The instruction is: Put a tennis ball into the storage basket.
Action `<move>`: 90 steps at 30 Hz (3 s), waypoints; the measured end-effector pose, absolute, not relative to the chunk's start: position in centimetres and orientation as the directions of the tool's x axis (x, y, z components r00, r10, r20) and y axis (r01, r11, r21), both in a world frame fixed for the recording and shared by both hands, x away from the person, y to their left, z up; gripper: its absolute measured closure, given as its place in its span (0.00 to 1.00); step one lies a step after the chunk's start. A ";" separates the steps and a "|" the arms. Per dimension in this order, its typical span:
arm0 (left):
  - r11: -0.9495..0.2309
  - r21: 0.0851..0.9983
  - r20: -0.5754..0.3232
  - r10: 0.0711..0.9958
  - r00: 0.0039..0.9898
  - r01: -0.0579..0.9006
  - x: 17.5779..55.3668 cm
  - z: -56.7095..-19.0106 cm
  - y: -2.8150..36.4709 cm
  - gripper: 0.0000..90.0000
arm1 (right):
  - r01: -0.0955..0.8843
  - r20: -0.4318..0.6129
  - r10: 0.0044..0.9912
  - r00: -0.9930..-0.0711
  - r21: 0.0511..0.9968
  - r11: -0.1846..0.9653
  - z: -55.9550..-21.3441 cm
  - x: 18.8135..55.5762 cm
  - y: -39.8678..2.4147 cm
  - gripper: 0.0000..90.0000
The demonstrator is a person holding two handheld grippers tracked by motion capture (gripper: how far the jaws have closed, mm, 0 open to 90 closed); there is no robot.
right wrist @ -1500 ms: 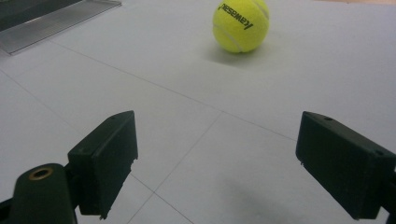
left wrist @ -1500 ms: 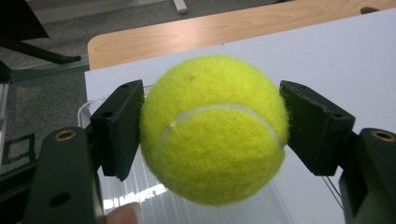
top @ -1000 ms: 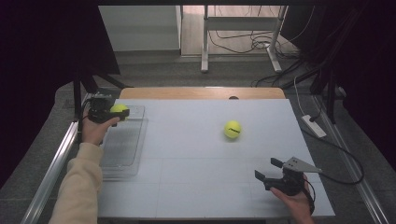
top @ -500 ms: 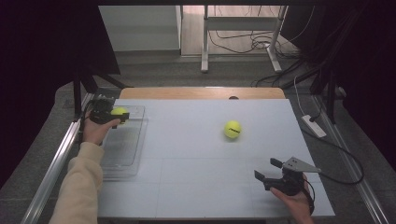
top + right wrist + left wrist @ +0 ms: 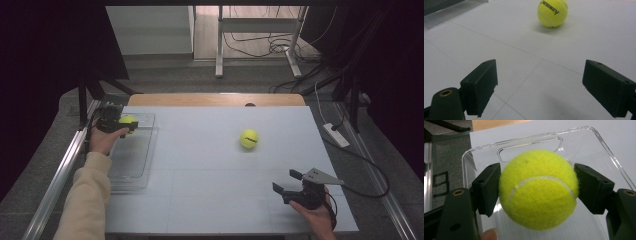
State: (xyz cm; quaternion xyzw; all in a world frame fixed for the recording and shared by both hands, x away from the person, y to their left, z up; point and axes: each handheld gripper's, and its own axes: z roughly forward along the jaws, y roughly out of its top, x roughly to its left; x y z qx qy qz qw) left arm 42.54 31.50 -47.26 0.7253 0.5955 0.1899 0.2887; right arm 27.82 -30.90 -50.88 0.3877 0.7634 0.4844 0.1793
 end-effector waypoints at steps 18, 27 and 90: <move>-0.059 0.728 -0.149 0.959 0.241 0.683 41.4 -45.6 31.9 0.07 | 0.417 0.099 0.765 -0.636 0.878 0.233 -50.9 27.8 -30.9 0.14; -0.042 0.754 -0.186 0.944 0.274 0.656 40.2 -45.2 31.9 0.08 | 0.416 0.099 0.766 -0.635 0.879 0.232 -50.8 27.8 -30.9 0.14; -0.188 0.862 -0.180 0.755 0.631 0.471 33.5 -43.4 21.8 0.11 | 0.423 0.104 0.777 -0.621 0.879 0.220 -50.8 27.7 -31.4 0.14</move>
